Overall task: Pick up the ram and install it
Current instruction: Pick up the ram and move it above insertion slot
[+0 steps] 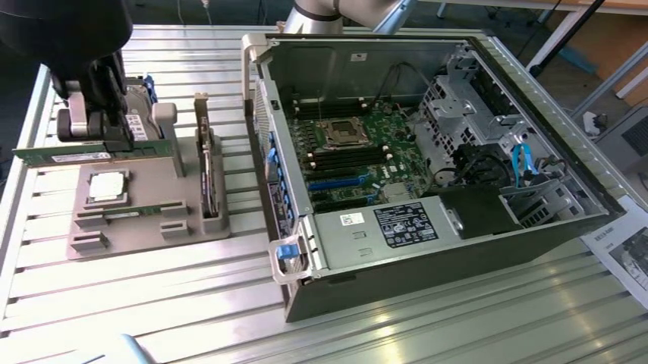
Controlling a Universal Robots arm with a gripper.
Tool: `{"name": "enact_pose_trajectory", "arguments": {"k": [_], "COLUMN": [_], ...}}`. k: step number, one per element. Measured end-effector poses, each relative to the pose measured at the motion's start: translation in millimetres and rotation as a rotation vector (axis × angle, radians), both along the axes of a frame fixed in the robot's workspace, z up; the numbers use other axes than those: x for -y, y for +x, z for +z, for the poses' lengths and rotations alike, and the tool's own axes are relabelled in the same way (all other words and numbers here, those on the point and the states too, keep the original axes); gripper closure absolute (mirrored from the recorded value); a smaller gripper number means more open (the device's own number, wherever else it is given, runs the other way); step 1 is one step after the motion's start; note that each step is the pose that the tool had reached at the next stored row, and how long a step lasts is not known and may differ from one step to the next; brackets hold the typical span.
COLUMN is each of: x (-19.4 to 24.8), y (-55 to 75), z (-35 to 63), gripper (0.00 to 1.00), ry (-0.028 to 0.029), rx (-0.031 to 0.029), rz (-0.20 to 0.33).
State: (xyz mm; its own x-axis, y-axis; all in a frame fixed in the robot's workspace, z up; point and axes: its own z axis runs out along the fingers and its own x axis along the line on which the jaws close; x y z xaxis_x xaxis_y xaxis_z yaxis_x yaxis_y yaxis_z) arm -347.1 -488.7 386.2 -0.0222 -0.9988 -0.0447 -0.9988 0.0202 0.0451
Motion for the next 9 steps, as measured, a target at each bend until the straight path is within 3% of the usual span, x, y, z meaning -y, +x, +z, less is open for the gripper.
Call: {"name": "enact_pose_trajectory", "arguments": {"k": [9], "x": [0.0], "y": [27.9], "z": [0.0], "gripper": [0.88], "ry": [0.0000], "rx": [-0.0008], "rz": [0.000]}}
